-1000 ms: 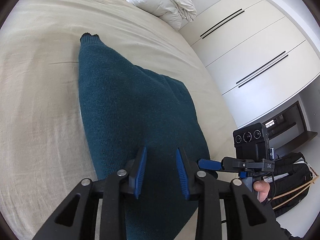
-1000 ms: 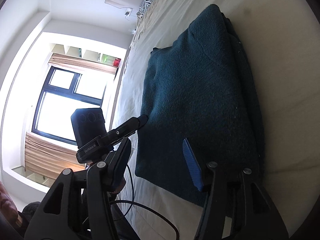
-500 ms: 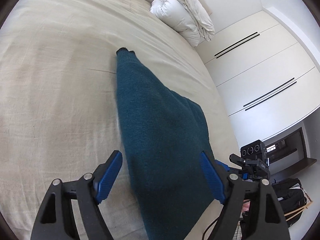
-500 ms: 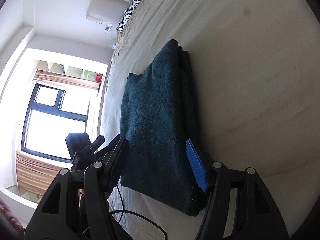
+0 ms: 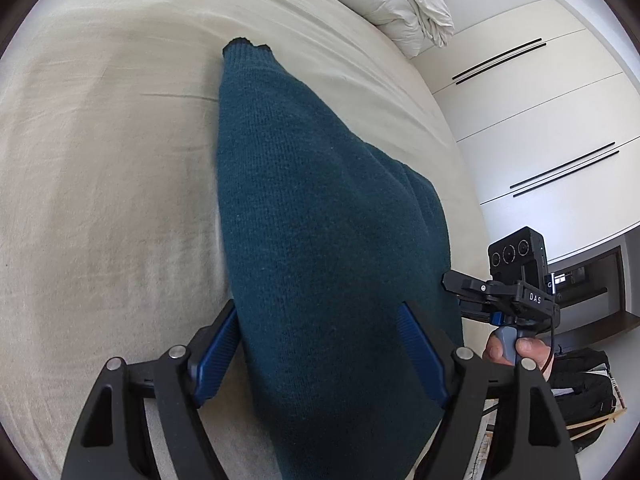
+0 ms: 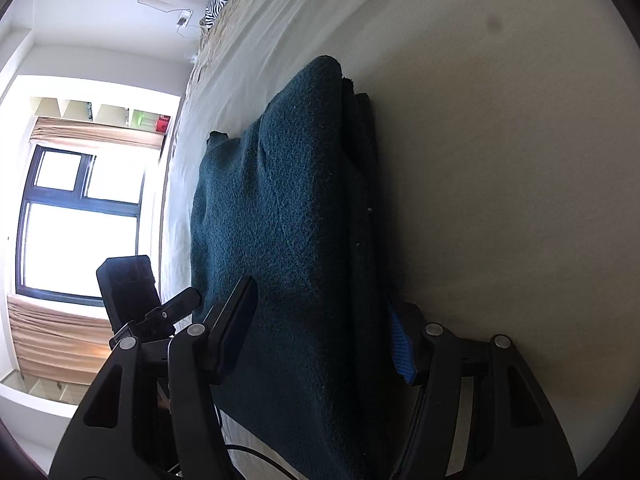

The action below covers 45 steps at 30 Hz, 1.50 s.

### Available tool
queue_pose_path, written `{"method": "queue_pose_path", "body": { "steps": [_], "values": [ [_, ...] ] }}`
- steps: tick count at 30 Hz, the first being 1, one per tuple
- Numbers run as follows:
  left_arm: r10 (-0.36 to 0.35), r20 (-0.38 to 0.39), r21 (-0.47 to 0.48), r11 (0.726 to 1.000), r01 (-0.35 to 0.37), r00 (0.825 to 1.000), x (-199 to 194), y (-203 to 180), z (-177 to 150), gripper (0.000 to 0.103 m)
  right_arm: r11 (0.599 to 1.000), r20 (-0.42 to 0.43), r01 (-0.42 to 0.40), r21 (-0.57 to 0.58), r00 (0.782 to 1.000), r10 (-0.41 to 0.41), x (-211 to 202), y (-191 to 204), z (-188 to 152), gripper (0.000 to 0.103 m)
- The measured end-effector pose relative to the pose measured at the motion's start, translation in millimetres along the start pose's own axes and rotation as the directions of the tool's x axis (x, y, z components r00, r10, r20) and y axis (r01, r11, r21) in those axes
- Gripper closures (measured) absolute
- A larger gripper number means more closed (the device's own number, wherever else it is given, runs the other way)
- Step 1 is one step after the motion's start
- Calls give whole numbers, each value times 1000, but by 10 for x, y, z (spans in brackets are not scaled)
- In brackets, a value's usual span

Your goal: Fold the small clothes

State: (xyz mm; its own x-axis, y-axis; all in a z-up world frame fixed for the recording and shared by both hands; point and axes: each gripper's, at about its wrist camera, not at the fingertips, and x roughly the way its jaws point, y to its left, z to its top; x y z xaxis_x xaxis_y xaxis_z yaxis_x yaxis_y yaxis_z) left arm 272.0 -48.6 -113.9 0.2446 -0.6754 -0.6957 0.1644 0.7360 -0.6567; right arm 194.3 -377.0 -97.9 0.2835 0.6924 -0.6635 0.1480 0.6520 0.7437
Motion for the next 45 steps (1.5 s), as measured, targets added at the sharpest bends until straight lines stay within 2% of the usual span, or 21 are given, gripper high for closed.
{"method": "queue_pose_path", "body": {
  "steps": [2,3,4,7,9,11,14,18,22,27,32,37,40,43,45],
  "values": [
    [40,-2,11,999,-40,999,2,-33,-46,36,1000,2,10,0,1000,-10,47,37,32,49],
    [50,-4,13,999,-50,999,-27,-24,-94,41,999,1,32,-14,999,-32,61,96,-15,52],
    [59,-9,13,998,-59,998,-25,-35,-89,44,998,-1,58,-25,998,-58,72,120,-17,60],
    [94,-16,28,995,-94,995,-42,-80,-87,52,988,15,145,-52,989,-144,82,256,-80,70],
    [123,-16,55,991,-122,992,-56,-142,-86,55,964,43,243,-110,970,-240,91,415,-159,74],
    [138,-10,71,988,-137,990,-119,-177,-113,59,926,79,340,-162,940,-331,93,621,-230,80],
    [148,5,81,986,-148,989,-299,-234,-190,62,862,144,448,-237,894,-425,36,947,-384,81],
    [176,64,126,975,-183,982,-752,-343,-371,62,827,193,470,-310,882,-429,-58,1371,-723,82],
    [191,99,165,965,-205,977,-1301,-346,-662,62,814,220,446,-372,894,-390,-107,1781,-1163,82],
    [221,143,179,953,-245,965,-1919,-215,-1100,62,815,204,383,-434,923,-326,-86,2148,-1773,82],
    [245,158,163,949,-270,956,-2275,21,-1504,62,810,169,344,-475,939,-300,104,2347,-2305,82],
    [236,128,100,963,-249,963,-2235,347,-1721,62,831,116,303,-467,952,-283,320,2312,-2639,82],
    [256,110,75,961,-265,960,-2098,538,-1824,61,847,83,291,-445,955,-284,541,2211,-2762,82],
    [269,96,57,960,-275,958,-1987,728,-1908,58,859,66,305,-411,950,-306,961,2079,-2700,81],
    [249,101,30,967,-253,963,-1975,818,-1963,56,901,47,265,-344,963,-265,1039,1878,-2636,81]
  ]
}}
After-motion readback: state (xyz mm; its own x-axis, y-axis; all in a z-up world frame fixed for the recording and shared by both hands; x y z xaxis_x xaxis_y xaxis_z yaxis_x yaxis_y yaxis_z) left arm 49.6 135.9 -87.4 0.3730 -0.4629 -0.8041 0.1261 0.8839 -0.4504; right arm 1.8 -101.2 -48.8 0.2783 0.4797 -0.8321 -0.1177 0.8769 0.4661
